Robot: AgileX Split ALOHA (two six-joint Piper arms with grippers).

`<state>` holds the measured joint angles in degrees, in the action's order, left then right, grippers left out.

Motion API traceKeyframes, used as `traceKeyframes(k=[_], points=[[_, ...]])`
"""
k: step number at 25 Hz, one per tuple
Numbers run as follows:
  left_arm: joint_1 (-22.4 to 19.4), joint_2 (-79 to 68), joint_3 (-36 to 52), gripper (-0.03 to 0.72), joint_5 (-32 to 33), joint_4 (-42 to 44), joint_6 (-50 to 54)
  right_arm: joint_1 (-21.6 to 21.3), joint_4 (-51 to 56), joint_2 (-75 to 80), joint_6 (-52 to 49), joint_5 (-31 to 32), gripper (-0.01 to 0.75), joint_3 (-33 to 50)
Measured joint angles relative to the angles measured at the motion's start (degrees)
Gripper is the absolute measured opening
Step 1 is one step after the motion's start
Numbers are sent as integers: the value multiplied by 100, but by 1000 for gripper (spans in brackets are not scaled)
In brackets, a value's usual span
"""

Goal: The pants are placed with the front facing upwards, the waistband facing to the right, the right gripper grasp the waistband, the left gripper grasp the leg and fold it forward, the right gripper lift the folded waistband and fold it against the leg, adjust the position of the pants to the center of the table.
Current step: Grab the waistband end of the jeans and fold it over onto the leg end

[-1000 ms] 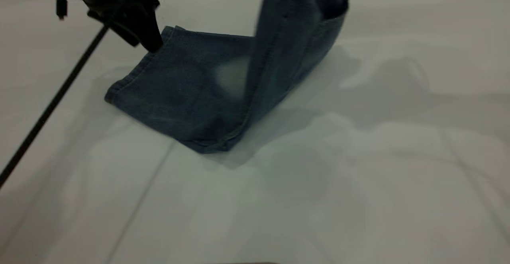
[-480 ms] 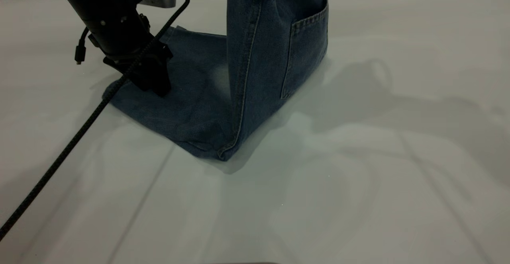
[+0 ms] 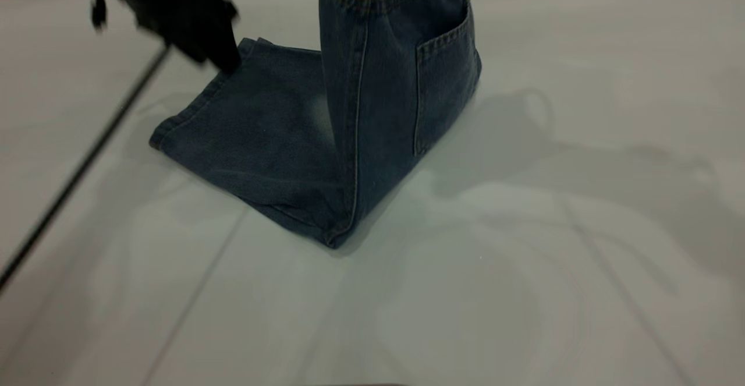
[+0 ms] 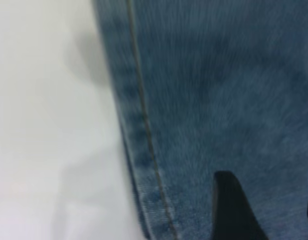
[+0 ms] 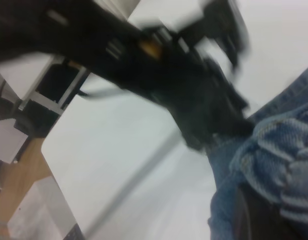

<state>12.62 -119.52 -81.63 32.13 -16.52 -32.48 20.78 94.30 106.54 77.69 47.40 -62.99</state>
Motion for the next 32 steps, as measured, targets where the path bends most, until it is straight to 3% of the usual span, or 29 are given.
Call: traceKeyframes(k=[10, 21, 25, 29, 32], points=[[0, 2283, 7, 323, -152, 11, 87, 333, 442, 820, 324, -239, 90, -510], [0, 3297, 7, 323, 282, 16, 300, 1450, 671, 1734, 553, -1772, 90, -1598], [0, 3315, 7, 323, 581, 16, 312, 1728, 677, 2108, 480, -2023, 97, -1897], [0, 3315, 7, 323, 795, 16, 394, 1866, 603, 2385, 221, -2010, 185, -2146], [0, 3315, 7, 323, 869, 16, 443, 1953, 280, 2407, -39, -1949, 336, -2310]])
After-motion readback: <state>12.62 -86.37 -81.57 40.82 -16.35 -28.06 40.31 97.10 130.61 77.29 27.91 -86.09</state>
